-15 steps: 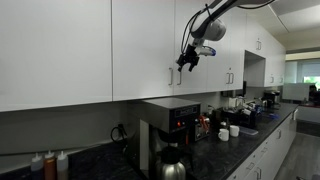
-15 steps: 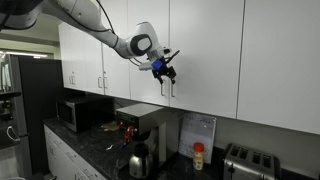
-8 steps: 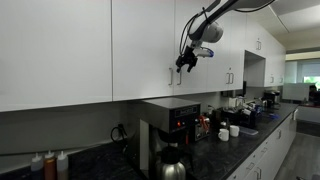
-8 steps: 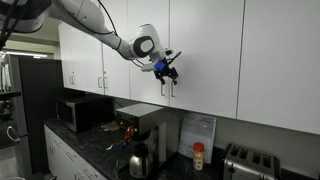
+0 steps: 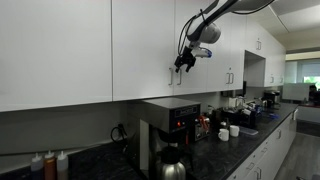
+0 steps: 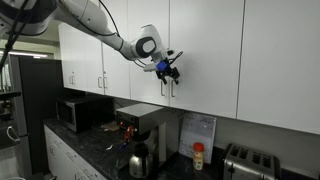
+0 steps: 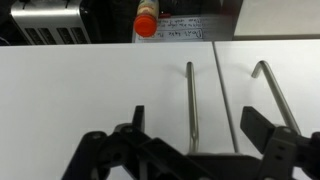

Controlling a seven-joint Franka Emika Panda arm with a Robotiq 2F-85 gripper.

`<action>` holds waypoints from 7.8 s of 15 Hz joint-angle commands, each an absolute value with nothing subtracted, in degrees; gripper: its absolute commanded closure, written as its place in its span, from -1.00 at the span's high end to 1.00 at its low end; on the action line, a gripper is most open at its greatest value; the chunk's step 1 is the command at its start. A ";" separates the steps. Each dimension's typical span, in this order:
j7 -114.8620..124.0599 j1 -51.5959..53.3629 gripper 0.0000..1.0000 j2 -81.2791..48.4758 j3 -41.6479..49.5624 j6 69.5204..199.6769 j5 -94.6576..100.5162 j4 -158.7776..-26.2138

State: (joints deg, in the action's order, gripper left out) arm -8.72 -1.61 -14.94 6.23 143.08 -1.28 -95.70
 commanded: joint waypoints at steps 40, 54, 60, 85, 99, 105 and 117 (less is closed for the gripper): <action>-16.21 -5.58 -0.95 0.76 3.97 149.41 -4.91 -115.21; -19.81 -5.30 -0.95 10.72 7.39 149.25 -4.79 -125.32; -20.86 -5.29 -0.95 15.21 9.63 149.04 -4.13 -129.45; -24.07 -6.51 -0.95 22.71 17.06 148.22 -1.61 -135.06; -23.94 -7.89 -0.95 24.16 17.34 147.26 0.21 -136.07; -23.12 -6.50 -0.79 19.63 17.61 148.37 -1.91 -135.23; -23.13 -6.51 -0.79 19.64 17.61 148.37 -1.87 -135.24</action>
